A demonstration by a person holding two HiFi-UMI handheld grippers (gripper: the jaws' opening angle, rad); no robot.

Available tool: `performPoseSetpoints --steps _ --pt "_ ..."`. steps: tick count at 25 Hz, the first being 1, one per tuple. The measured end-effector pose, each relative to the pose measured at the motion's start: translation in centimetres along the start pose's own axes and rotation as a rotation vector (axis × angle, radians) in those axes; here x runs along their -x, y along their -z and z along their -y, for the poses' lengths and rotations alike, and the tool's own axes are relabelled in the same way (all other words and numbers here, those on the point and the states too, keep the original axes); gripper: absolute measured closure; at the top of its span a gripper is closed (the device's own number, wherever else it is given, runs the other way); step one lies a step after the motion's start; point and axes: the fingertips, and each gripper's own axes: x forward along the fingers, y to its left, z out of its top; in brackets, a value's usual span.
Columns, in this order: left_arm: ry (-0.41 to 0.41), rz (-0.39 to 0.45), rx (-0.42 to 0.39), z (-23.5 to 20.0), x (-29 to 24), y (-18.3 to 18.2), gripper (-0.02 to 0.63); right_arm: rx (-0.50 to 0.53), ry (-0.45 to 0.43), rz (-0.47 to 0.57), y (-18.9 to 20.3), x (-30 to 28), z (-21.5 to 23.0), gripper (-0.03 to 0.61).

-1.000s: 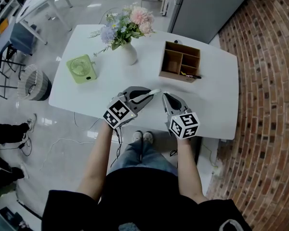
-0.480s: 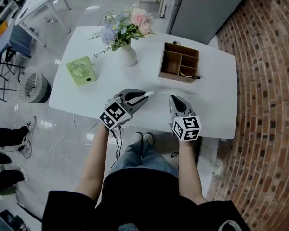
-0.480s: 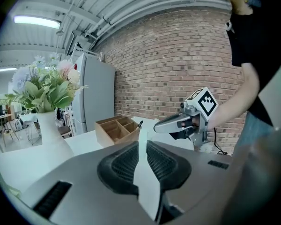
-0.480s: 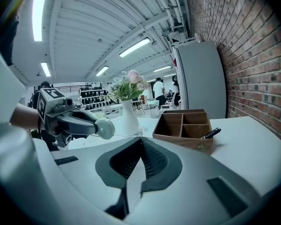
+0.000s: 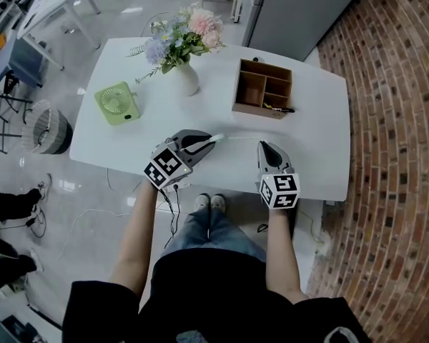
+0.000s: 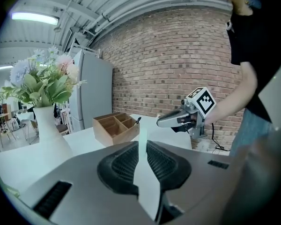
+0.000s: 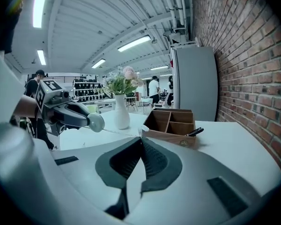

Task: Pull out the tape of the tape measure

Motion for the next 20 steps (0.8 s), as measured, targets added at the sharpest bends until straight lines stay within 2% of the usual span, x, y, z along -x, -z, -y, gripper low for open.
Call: performPoseSetpoints --steps 7,20 --pt "0.003 -0.024 0.005 -0.3 0.3 0.9 0.546 -0.008 0.076 -0.005 0.5 0.9 2.5 0.575" --pt "-0.052 -0.095 0.013 -2.2 2.8 3.4 0.546 -0.027 0.193 -0.007 1.4 3.0 7.1 0.575"
